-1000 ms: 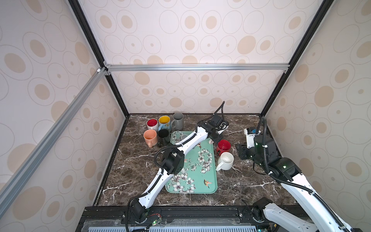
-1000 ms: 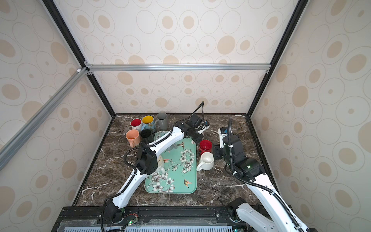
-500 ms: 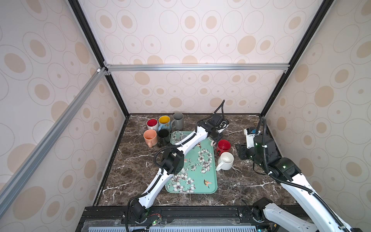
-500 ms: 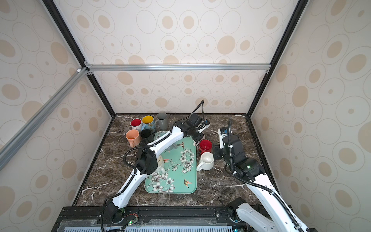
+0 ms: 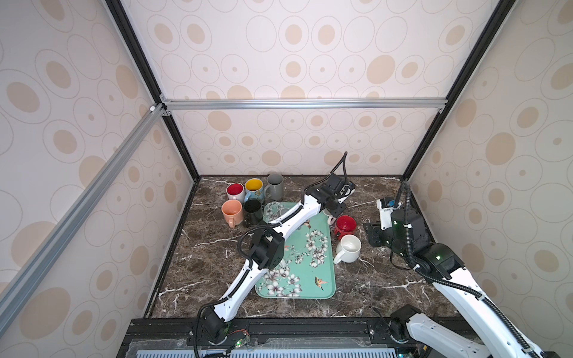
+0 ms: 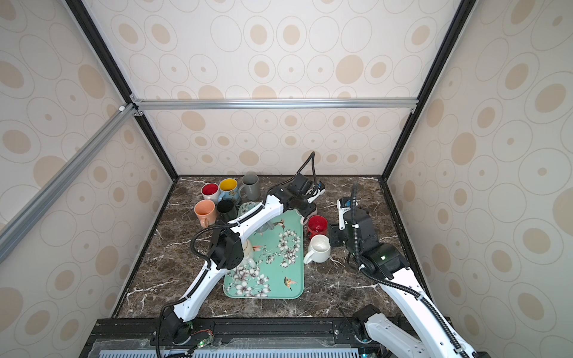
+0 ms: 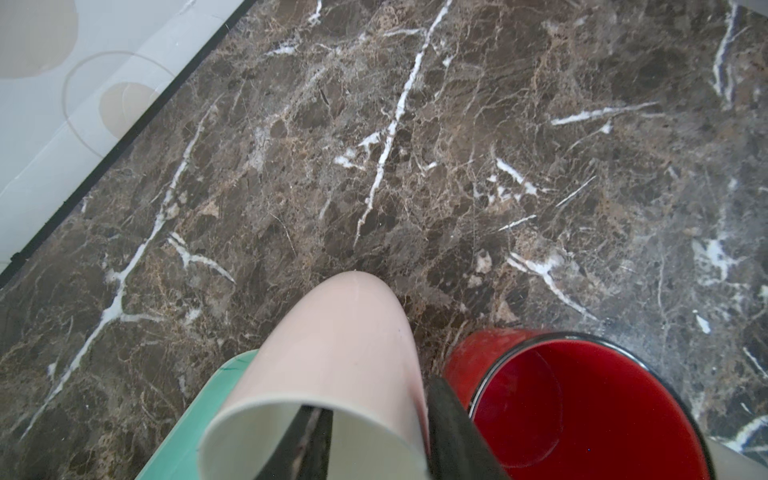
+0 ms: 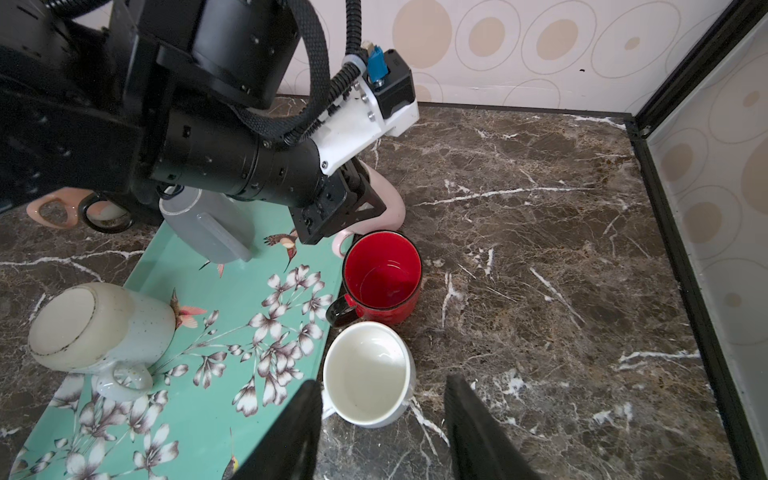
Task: Turn the mug right side up
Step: Place the mug at the top-right of the table.
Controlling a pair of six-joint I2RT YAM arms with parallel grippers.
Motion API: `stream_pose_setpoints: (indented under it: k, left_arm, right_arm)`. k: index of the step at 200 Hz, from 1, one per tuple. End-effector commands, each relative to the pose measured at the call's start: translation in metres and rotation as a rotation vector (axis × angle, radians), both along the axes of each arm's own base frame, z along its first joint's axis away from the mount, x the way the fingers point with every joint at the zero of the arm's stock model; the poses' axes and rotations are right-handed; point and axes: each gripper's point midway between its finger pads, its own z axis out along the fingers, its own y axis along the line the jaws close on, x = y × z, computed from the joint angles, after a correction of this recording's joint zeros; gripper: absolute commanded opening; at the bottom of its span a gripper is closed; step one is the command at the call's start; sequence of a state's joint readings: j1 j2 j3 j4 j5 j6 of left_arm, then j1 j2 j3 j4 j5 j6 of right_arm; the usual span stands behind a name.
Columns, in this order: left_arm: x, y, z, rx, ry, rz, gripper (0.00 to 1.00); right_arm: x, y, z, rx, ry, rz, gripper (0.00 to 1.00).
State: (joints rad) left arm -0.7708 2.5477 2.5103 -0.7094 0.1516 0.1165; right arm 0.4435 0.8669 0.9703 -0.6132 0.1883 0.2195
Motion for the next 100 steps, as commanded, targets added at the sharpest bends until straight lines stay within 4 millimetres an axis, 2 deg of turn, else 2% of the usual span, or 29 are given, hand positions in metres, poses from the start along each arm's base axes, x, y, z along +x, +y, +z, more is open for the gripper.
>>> stream_pose_setpoints:
  k: [1, 55, 100]
  left_arm:
    - [0.007, -0.014, 0.018, -0.063, -0.054, -0.014, 0.41]
    - [0.012, -0.021, 0.009, -0.084, -0.058, -0.012, 0.48]
    - [0.016, -0.029, 0.002, -0.124, -0.052, -0.015, 0.5]
  right_arm:
    - [0.0, -0.003, -0.005, -0.009, 0.007, -0.016, 0.51]
    - [0.001, -0.004, -0.009, -0.018, 0.014, -0.019, 0.51]
    - [0.001, -0.006, -0.011, -0.032, 0.015, -0.022, 0.51]
